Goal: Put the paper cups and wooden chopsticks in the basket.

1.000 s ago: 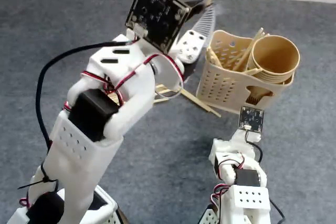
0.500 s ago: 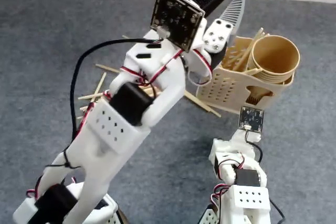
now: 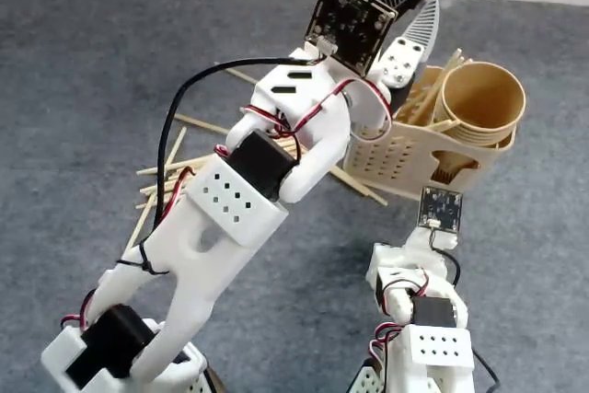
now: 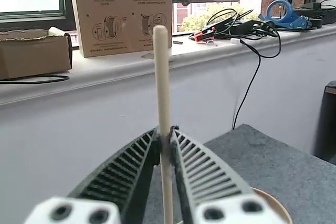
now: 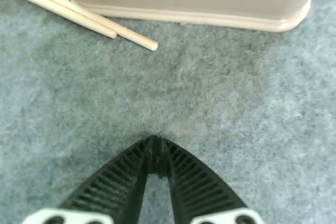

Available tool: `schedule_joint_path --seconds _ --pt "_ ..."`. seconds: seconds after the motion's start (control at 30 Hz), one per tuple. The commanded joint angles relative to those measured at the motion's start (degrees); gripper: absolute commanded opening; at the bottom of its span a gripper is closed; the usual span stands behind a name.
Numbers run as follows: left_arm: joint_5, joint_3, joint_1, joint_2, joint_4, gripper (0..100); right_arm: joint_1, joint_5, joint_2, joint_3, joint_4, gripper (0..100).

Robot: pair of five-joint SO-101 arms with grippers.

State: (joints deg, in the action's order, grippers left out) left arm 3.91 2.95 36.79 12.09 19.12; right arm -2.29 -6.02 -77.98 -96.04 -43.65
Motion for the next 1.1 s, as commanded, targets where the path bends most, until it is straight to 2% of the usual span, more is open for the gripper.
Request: schedule_joint_path --seconds 0.0,0.1,0.4,0.6,1.0,1.07 --pt "0.26 0.48 0.40 0.40 -0.18 5 -0.31 -0.44 -0.66 -5.41 1.10 0.6" --pt "0.26 2.07 -0.48 0.57 5.19 9 -0.31 -0.44 -0.66 -5.41 1.10 0.6" --pt "0.26 9.71 -2.42 0.75 19.08 9 -0.31 -0.44 -0.66 -5.41 1.10 0.6" --pt "0.18 17.19 -4.62 0.75 32.70 9 -0.31 -0.44 -0.66 -5.41 1.10 0.6" --pt "0.09 32.84 -21.14 0.75 61.36 9 -0.31 -0.44 -0.66 -5.41 1.10 0.6" --pt "-1.76 34.33 -24.31 0.75 65.14 9 -0.31 -0.44 -0.66 -5.41 1.10 0.6"
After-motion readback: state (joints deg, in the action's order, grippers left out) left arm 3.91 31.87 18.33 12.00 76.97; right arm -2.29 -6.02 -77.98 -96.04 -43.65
